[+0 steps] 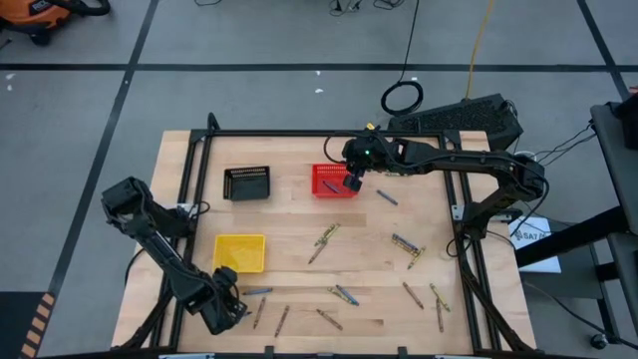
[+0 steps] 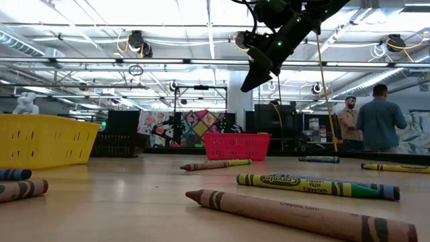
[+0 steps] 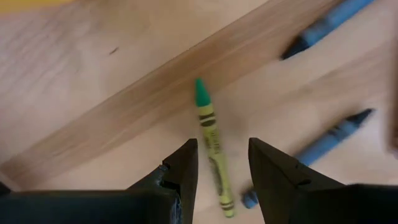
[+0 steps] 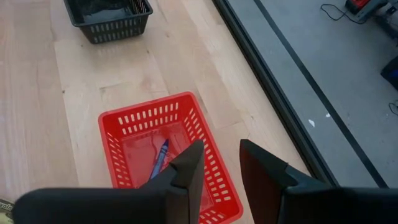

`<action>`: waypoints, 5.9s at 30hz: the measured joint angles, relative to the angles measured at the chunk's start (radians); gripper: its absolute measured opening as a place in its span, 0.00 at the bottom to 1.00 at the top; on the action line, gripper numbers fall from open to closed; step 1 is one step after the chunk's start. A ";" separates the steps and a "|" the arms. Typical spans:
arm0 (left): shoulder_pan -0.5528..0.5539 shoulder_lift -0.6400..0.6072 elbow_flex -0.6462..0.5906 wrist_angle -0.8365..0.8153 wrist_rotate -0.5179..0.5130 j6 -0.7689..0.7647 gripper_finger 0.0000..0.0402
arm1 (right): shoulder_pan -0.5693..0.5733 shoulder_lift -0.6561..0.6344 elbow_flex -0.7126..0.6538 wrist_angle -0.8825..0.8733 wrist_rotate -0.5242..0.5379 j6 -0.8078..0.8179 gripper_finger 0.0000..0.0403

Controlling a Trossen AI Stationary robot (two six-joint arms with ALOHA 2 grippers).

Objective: Sort crayons
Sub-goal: Put the green crayon into the yellow bin, then put the brown crayon into the black bin

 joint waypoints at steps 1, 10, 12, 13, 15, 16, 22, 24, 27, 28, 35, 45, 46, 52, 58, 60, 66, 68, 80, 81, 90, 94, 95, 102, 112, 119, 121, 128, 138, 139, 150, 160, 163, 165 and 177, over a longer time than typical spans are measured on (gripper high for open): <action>0.000 0.011 0.000 -0.003 0.011 0.000 0.33 | 0.000 0.000 0.000 0.000 0.000 0.000 0.23; 0.000 0.033 0.004 -0.004 0.015 0.004 0.32 | 0.000 0.000 0.000 0.000 -0.001 0.026 0.23; 0.000 0.033 0.003 -0.002 0.026 0.009 0.30 | 0.000 0.000 0.000 0.000 -0.001 0.026 0.23; 0.002 0.033 0.003 -0.002 0.037 0.010 0.28 | 0.000 0.000 0.000 -0.001 -0.001 0.026 0.23; 0.002 0.034 0.002 -0.002 0.045 0.011 0.22 | 0.000 0.000 0.000 0.000 -0.001 0.026 0.23; 0.002 0.033 0.002 0.000 0.047 0.012 0.19 | 0.000 0.000 0.000 0.000 -0.001 0.026 0.23; 0.002 0.023 0.001 0.004 0.057 0.036 0.02 | 0.000 0.000 0.000 -0.001 -0.001 0.025 0.23; 0.001 0.015 -0.001 0.005 0.058 0.035 0.02 | 0.000 0.000 0.000 -0.001 -0.001 0.025 0.23; -0.001 0.006 -0.001 0.008 0.075 0.034 0.03 | 0.000 0.000 0.000 -0.001 -0.001 0.024 0.23; -0.001 0.001 -0.001 0.010 0.081 0.036 0.03 | 0.000 0.000 0.000 -0.001 -0.001 0.024 0.23; 0.000 -0.048 -0.001 0.002 0.120 0.077 0.03 | 0.000 0.000 0.000 -0.001 -0.001 0.023 0.23; 0.002 -0.202 -0.001 -0.012 0.039 0.166 0.03 | 0.000 0.000 0.000 -0.013 -0.001 0.023 0.23; 0.003 -0.219 -0.001 -0.029 0.021 0.189 0.03 | 0.000 0.000 0.000 -0.016 -0.001 0.023 0.23; 0.059 -0.311 0.000 -0.232 -0.055 0.312 0.03 | 0.000 0.000 0.000 -0.027 -0.001 0.026 0.23; 0.150 -0.358 0.000 -0.362 -0.062 0.501 0.03 | 0.000 0.000 0.000 -0.047 -0.001 0.026 0.23; 0.184 -0.368 0.000 -0.366 -0.080 0.576 0.03 | 0.000 0.000 0.000 -0.056 -0.001 0.026 0.23; 0.302 -0.373 0.000 -0.368 -0.104 0.824 0.03 | 0.000 0.000 0.000 -0.078 -0.001 0.052 0.23; 0.341 -0.373 0.000 -0.368 -0.105 0.905 0.03 | 0.000 0.000 0.000 -0.083 -0.001 0.087 0.23; 0.485 -0.373 0.000 -0.373 -0.105 1.235 0.03 | 0.061 0.000 0.000 -0.227 -0.055 0.161 0.23; 0.492 -0.373 -0.001 -0.371 -0.105 1.253 0.03 | 0.069 0.000 0.000 -0.243 -0.054 0.163 0.23; 0.524 -0.372 -0.054 -0.361 -0.079 1.320 0.07 | 0.134 0.000 0.000 -0.318 -0.054 0.231 0.23; 0.524 -0.372 -0.056 -0.353 -0.073 1.321 0.12 | 0.164 0.000 0.000 -0.319 -0.055 0.233 0.23; 0.524 -0.372 -0.056 -0.346 -0.073 1.321 0.13 | 0.172 0.000 0.000 -0.319 -0.055 0.233 0.23; 0.524 -0.372 -0.056 -0.297 -0.065 1.319 0.17 | 0.222 0.000 0.000 -0.317 -0.109 0.226 0.23; 0.524 -0.372 -0.056 -0.210 -0.065 1.311 0.18 | 0.307 0.000 0.000 -0.175 -0.242 0.101 0.23; 0.524 -0.372 -0.055 -0.176 -0.065 1.312 0.17 | 0.356 0.005 0.000 -0.093 -0.244 -0.003 0.23; 0.524 -0.372 -0.052 -0.178 -0.065 1.312 0.17 | 0.368 0.011 0.000 -0.072 -0.250 -0.038 0.23; 0.524 -0.373 -0.030 -0.177 -0.067 1.315 0.17 | 0.401 0.097 -0.001 0.088 -0.344 -0.134 0.23; 0.524 -0.372 -0.029 -0.180 -0.073 1.320 0.17 | 0.407 0.229 -0.001 0.201 -0.448 -0.195 0.23; 0.524 -0.372 -0.029 -0.180 -0.073 1.320 0.17 | 0.407 0.240 -0.001 0.214 -0.449 -0.198 0.23; 0.524 -0.372 -0.028 -0.180 -0.074 1.372 0.17 | 0.406 0.356 -0.001 0.270 -0.501 -0.247 0.23; 0.524 -0.372 -0.028 -0.182 -0.085 1.372 0.17 | 0.398 0.446 -0.001 0.384 -0.501 -0.263 0.23; 0.524 -0.372 -0.028 -0.181 -0.085 1.373 0.17 | 0.393 0.450 0.000 0.382 -0.500 -0.263 0.23; 0.524 -0.372 -0.028 -0.181 -0.085 1.373 0.17 | 0.391 0.450 0.000 0.383 -0.500 -0.263 0.23; 0.524 -0.372 -0.028 -0.180 -0.085 1.371 0.17 | 0.391 0.455 0.000 0.353 -0.500 -0.263 0.23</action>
